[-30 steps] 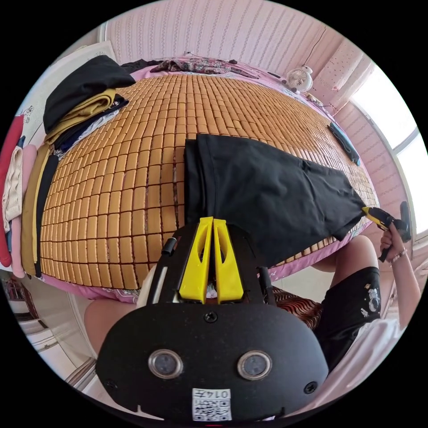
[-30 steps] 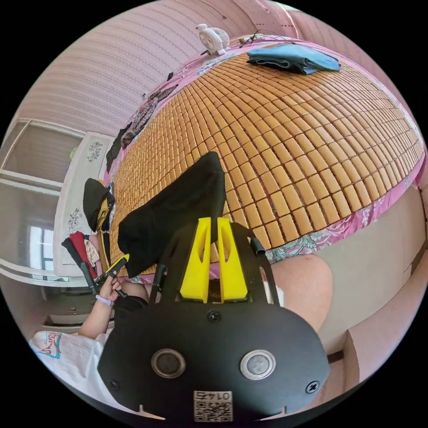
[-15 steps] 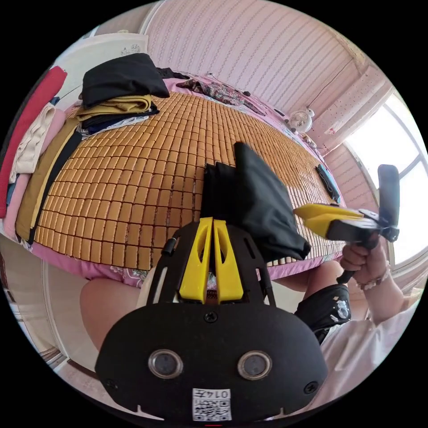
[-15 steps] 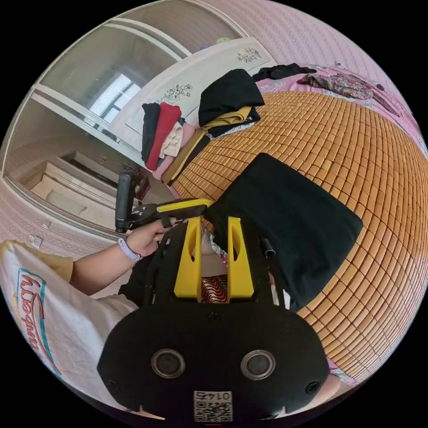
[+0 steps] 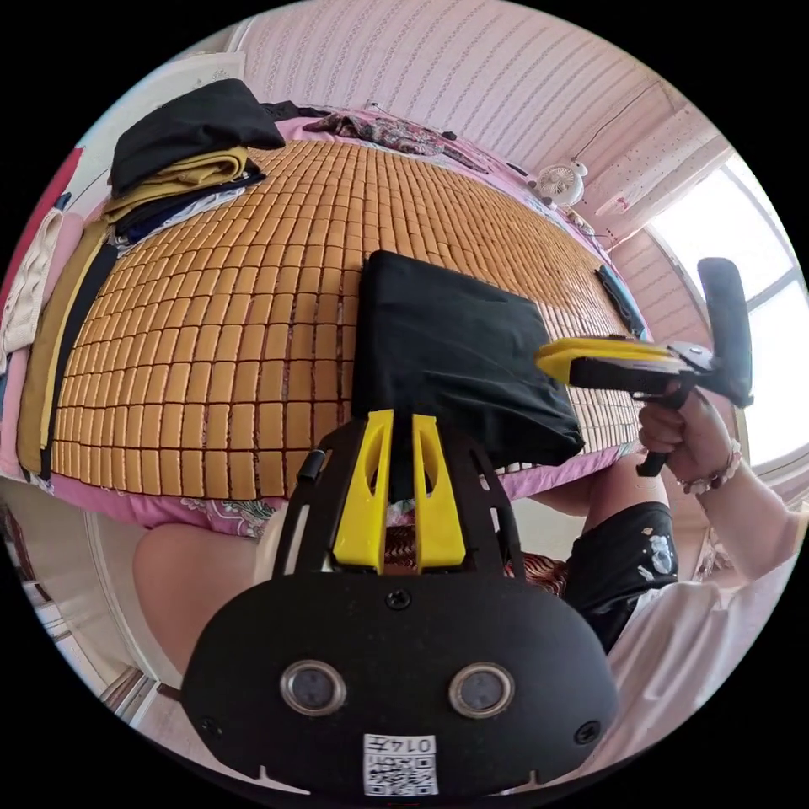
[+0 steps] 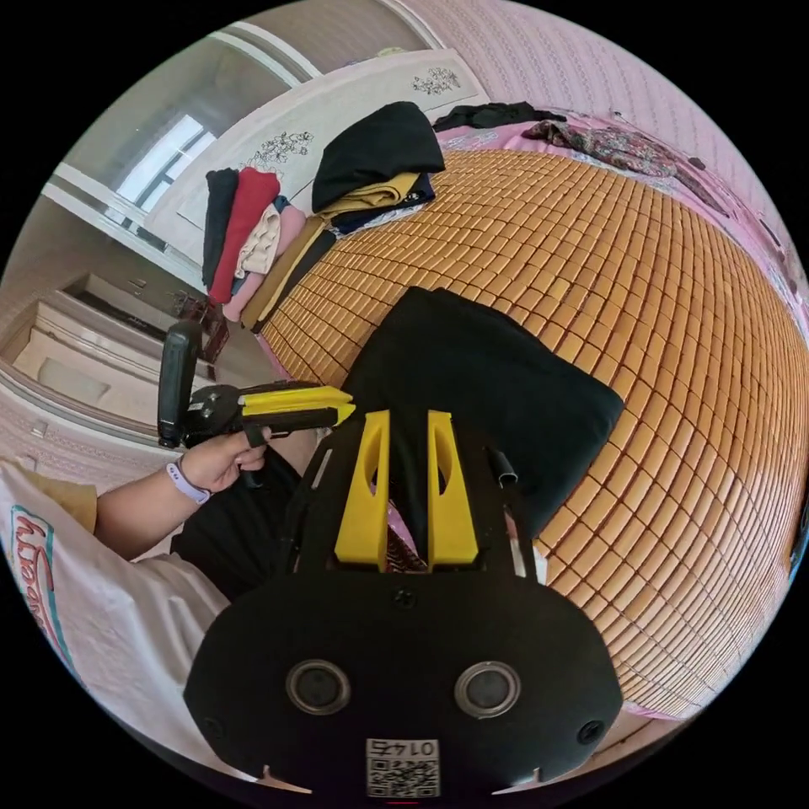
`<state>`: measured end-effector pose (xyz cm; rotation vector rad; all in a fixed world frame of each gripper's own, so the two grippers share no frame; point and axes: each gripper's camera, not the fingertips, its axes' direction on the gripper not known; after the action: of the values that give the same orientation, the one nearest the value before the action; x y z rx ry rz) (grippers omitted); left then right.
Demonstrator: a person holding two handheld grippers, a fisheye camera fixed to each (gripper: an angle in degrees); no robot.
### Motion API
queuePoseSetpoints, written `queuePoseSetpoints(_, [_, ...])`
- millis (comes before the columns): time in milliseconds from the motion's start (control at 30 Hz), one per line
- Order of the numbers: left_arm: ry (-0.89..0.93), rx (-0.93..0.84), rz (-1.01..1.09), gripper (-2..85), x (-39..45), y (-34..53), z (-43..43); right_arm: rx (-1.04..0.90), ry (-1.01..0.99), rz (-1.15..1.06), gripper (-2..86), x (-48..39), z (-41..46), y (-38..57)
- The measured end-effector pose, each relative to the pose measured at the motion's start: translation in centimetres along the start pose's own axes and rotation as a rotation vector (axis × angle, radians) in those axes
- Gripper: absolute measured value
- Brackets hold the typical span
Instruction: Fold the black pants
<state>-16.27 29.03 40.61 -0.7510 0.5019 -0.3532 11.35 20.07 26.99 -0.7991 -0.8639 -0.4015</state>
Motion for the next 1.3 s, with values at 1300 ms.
queuePoseSetpoints(1300, [0.064,-0.082,0.061,12.7,-1.0,-5.2,-0.4,0.089,0.306,0.257,12.2,5.8,1.6,4.0])
